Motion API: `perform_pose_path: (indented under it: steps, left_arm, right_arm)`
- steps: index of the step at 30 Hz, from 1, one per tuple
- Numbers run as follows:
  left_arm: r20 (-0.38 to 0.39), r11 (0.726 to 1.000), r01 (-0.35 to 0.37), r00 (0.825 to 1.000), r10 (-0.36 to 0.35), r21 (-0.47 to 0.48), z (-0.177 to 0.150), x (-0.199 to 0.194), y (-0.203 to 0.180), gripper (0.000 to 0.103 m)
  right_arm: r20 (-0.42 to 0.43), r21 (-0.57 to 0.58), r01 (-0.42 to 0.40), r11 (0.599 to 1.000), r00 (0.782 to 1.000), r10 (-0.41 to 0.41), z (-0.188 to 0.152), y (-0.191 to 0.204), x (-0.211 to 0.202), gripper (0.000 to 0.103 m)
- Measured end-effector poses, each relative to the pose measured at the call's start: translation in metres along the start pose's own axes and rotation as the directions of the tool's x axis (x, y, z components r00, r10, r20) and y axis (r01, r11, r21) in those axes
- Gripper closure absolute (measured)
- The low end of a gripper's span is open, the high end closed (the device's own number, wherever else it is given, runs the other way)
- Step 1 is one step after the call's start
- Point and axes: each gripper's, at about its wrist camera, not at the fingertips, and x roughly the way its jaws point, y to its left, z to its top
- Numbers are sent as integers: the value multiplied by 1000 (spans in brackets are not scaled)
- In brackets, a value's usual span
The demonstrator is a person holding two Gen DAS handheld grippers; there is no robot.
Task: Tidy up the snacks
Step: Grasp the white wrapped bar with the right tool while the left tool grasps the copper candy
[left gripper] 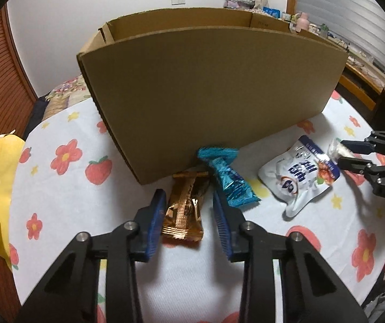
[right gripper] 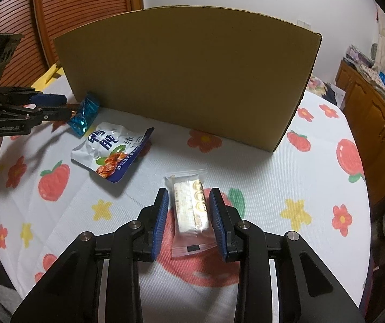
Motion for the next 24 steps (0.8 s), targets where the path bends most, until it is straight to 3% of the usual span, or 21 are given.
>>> perform_pose_path:
  steps: [6,9,12,24]
  left_arm:
    - [-24,1000,-4,1000,3,-13,-4,6,3,69]
    - [-16,1000,-5,1000,5,-14,-6,4,3,82]
    - [-4,1000,-11,1000,11,-12,-9,1,3,87]
    - [58,999,-8,998,11,-47,-28,-29,-1,88]
  right_arm:
    - [0,0,3,1000,1000,-3,-1,1,0,72]
    - [0,-1,3,1000,1000,-3,0,0,0,72]
    - [0,-1,4,1000,1000,-4,0,1,-1,72]
    - [0,-4,12,1000,1000,-12,0,1,-1,72]
